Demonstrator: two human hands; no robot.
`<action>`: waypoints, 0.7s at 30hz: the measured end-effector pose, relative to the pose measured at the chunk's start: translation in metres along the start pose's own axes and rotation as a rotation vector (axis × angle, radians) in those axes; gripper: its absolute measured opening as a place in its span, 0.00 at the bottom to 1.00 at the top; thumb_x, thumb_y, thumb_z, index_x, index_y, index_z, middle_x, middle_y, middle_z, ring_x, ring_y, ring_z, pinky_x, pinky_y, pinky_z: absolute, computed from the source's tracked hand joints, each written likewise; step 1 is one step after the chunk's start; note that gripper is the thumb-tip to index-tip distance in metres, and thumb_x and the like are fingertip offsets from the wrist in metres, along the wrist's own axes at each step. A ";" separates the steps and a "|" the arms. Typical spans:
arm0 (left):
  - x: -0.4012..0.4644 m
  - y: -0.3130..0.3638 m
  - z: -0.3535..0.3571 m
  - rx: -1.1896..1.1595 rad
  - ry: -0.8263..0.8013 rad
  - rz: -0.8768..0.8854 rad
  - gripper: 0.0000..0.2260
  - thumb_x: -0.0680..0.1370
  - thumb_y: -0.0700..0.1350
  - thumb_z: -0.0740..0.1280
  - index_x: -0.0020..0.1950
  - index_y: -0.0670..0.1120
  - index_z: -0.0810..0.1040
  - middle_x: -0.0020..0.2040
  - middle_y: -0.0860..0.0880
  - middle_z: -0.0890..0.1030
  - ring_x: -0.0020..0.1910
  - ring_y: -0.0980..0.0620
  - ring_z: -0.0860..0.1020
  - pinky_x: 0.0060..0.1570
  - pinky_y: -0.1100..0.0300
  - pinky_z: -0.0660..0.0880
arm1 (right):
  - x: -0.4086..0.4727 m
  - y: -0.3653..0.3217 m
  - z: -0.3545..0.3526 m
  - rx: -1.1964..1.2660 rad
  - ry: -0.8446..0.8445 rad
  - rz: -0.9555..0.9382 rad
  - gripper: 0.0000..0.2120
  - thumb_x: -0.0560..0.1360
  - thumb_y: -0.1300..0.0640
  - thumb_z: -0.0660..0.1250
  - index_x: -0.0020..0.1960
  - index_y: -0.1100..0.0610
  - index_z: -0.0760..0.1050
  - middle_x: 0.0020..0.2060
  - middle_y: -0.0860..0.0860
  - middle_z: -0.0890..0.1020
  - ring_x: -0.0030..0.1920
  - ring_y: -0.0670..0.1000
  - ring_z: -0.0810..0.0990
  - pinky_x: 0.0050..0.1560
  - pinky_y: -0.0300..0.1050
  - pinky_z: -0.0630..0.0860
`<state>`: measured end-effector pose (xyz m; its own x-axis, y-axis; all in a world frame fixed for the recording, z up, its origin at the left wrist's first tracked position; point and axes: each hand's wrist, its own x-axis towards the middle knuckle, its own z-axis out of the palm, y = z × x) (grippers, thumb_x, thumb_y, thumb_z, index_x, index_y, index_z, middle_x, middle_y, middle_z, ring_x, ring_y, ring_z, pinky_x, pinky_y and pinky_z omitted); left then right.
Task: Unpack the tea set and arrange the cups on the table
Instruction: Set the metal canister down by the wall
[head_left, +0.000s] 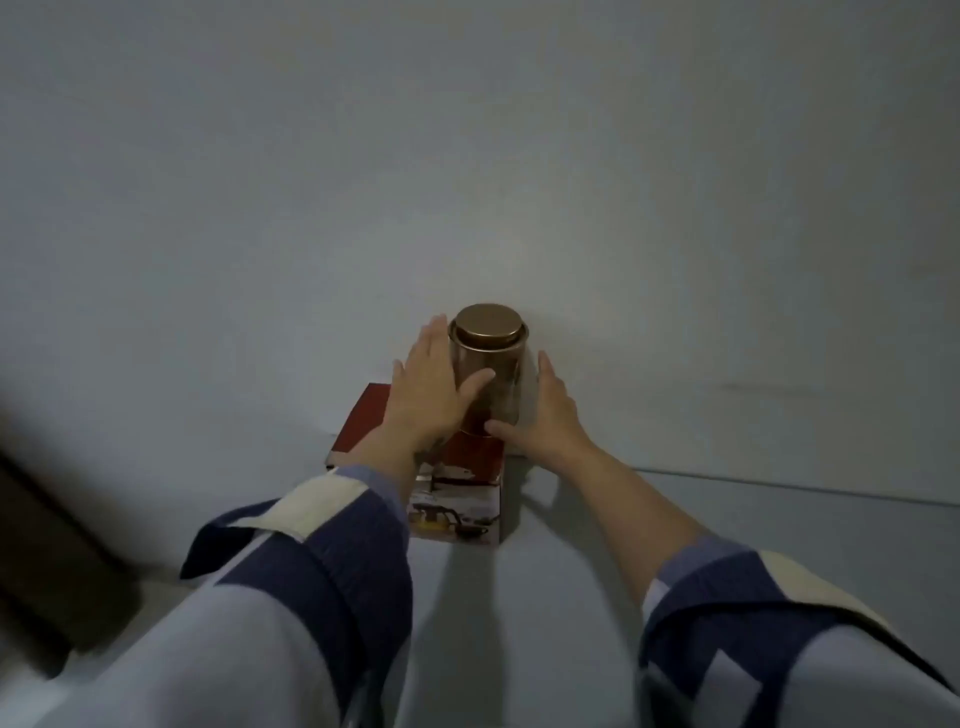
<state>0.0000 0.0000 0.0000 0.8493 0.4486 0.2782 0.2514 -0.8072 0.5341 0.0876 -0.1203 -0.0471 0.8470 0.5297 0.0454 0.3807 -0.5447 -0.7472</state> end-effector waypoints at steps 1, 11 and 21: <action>0.005 -0.002 0.003 -0.081 0.020 0.013 0.34 0.78 0.55 0.63 0.78 0.45 0.51 0.77 0.46 0.57 0.76 0.47 0.56 0.74 0.49 0.55 | 0.007 -0.001 0.008 0.056 0.026 -0.035 0.57 0.61 0.43 0.77 0.78 0.49 0.44 0.74 0.53 0.62 0.73 0.58 0.62 0.71 0.58 0.65; 0.021 -0.010 0.021 -0.348 0.107 0.050 0.27 0.76 0.44 0.68 0.73 0.45 0.62 0.68 0.46 0.71 0.67 0.49 0.70 0.66 0.57 0.67 | 0.029 0.000 0.031 0.375 0.127 -0.062 0.54 0.59 0.49 0.81 0.75 0.50 0.51 0.70 0.52 0.69 0.68 0.53 0.70 0.66 0.55 0.72; -0.003 0.085 0.068 -0.357 -0.035 0.051 0.30 0.72 0.48 0.72 0.72 0.46 0.65 0.67 0.48 0.73 0.66 0.50 0.71 0.66 0.52 0.70 | -0.031 0.063 -0.066 0.336 0.164 0.025 0.49 0.61 0.54 0.80 0.72 0.52 0.53 0.67 0.53 0.70 0.65 0.54 0.72 0.63 0.48 0.73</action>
<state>0.0503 -0.0954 -0.0096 0.8735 0.3929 0.2875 0.0354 -0.6403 0.7673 0.1098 -0.2137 -0.0516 0.9128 0.3935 0.1098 0.2395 -0.2975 -0.9242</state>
